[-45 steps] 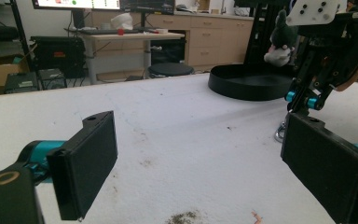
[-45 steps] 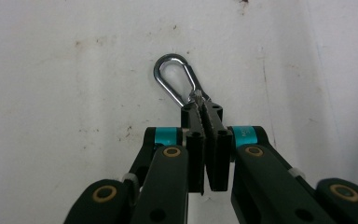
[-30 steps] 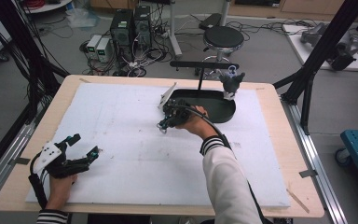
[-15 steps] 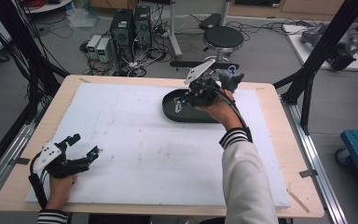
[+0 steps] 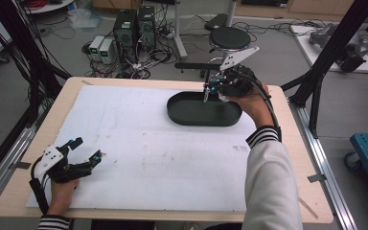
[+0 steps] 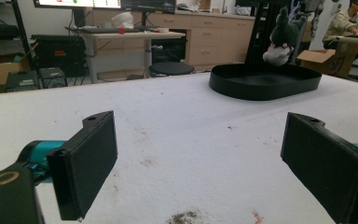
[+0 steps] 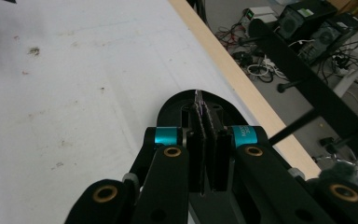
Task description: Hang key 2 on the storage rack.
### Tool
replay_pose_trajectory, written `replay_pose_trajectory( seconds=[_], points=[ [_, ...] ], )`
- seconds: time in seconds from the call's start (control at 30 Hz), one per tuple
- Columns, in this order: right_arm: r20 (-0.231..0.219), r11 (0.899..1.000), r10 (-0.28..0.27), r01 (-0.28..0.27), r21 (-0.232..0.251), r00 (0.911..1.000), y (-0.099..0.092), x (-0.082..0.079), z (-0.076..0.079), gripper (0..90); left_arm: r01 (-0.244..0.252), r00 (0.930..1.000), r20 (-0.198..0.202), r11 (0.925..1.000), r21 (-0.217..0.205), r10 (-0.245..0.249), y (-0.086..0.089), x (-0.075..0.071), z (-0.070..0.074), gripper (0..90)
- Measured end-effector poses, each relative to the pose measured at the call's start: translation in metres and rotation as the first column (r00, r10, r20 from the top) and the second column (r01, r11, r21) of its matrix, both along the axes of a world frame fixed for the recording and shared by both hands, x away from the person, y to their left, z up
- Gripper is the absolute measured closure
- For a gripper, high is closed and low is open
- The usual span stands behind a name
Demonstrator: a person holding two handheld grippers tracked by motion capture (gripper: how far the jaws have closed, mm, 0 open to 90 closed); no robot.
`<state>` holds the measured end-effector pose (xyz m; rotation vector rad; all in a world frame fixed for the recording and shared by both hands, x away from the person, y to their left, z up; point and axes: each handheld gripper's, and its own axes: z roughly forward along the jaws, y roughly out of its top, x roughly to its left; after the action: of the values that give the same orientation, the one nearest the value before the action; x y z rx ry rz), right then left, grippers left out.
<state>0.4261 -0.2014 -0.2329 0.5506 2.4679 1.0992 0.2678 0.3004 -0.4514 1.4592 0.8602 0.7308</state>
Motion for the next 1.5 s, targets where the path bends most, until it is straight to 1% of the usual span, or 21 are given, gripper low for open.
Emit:
replay_pose_trajectory(
  seconds=[0.03,0.13,0.2,0.27,0.3,0.37,0.47,0.5,0.57,0.77,0.93,0.97,1.03,1.17,1.2,1.3,1.33,1.43,1.5],
  points=[
    [0.008,1.0,-0.004,0.004,0.005,1.0,-0.002,0.001,0.001,88.8,-0.001,1.0,0.0,1.0,-0.001,0.001,0.0,0.0,0.0,11.2],
    [0.007,1.0,-0.018,0.018,0.005,0.9998,-0.008,0.002,0.004,88.8,-0.001,1.0,0.002,1.0,-0.003,0.001,0.0,0.0,0.0,11.2],
    [0.014,1.0,-0.024,0.024,0.006,0.9996,-0.011,0.003,0.006,88.8,0.0,1.0,0.0,1.0,-0.001,0.0,0.0,0.0,0.0,11.2],
    [0.008,1.0,-0.025,0.025,0.013,0.9997,-0.013,0.004,0.007,88.8,-0.001,1.0,0.0,1.0,-0.001,0.001,0.0,0.0,0.0,11.2],
    [0.013,0.999,-0.033,0.033,0.009,0.9994,-0.014,0.005,0.008,88.8,0.0,1.0,0.0,1.0,-0.001,0.0,0.0,0.0,0.0,11.2],
    [0.006,0.999,-0.037,0.037,0.015,0.9993,-0.016,0.006,0.008,88.8,0.0,1.0,-0.001,1.0,-0.001,0.0,0.0,0.0,0.0,11.2],
    [0.009,0.999,-0.044,0.044,0.017,0.999,-0.017,0.01,0.01,88.8,-0.001,1.0,0.0,1.0,-0.001,0.001,0.0,0.0,0.0,11.2],
    [0.004,0.999,-0.045,0.045,0.026,0.999,-0.017,0.012,0.011,88.8,-0.001,1.0,0.0,1.0,-0.001,0.001,0.0,0.0,0.0,11.2],
    [0.01,0.999,-0.051,0.051,0.015,0.9986,-0.018,0.015,0.013,88.8,-0.001,1.0,-0.001,1.0,-0.002,0.001,0.0,0.0,0.0,11.2],
    [0.003,0.998,-0.062,0.062,0.014,0.9981,-0.019,0.026,0.015,88.7,-0.001,1.0,-0.001,1.0,-0.005,0.001,0.0,0.001,0.0,11.2],
    [-0.01,0.997,-0.078,0.078,0.003,0.9969,-0.021,0.034,0.015,88.7,0.0,1.0,-0.002,1.0,-0.001,0.0,0.0,0.0,0.0,11.2],
    [-0.02,0.996,-0.083,0.083,0.009,0.9964,-0.021,0.035,0.015,88.7,-0.001,1.0,-0.001,1.0,0.0,0.001,0.0,0.0,0.0,11.2],
    [-0.013,0.996,-0.086,0.086,0.005,0.9962,-0.02,0.039,0.015,88.8,0.0,1.0,-0.002,1.0,-0.001,0.0,0.0,0.0,0.0,11.2],
    [-0.024,0.996,-0.084,0.084,0.001,0.9962,-0.017,0.047,0.015,88.7,0.0,1.0,-0.001,1.0,0.001,0.0,0.0,0.0,0.0,11.2],
    [-0.027,0.996,-0.09,0.09,-0.006,0.9956,-0.016,0.049,0.015,88.7,-0.001,1.0,-0.001,1.0,0.001,0.001,0.0,0.0,0.0,11.2],
    [-0.039,0.995,-0.096,0.095,-0.005,0.9946,-0.015,0.054,0.014,88.7,-0.001,1.0,-0.002,1.0,0.001,0.001,0.0,0.0,0.0,11.2],
    [-0.036,0.996,-0.094,0.094,-0.011,0.9949,-0.016,0.056,0.014,88.7,-0.001,1.0,-0.001,1.0,0.001,0.001,0.0,0.0,0.0,11.2],
    [-0.051,0.994,-0.105,0.104,-0.021,0.9932,-0.015,0.061,0.012,88.7,-0.001,1.0,-0.002,1.0,0.001,0.001,0.0,0.0,0.0,11.2],
    [-0.047,0.994,-0.104,0.103,-0.024,0.9935,-0.016,0.064,0.01,88.7,0.0,1.0,-0.002,1.0,0.002,0.0,0.0,0.0,0.0,11.2]
  ],
)
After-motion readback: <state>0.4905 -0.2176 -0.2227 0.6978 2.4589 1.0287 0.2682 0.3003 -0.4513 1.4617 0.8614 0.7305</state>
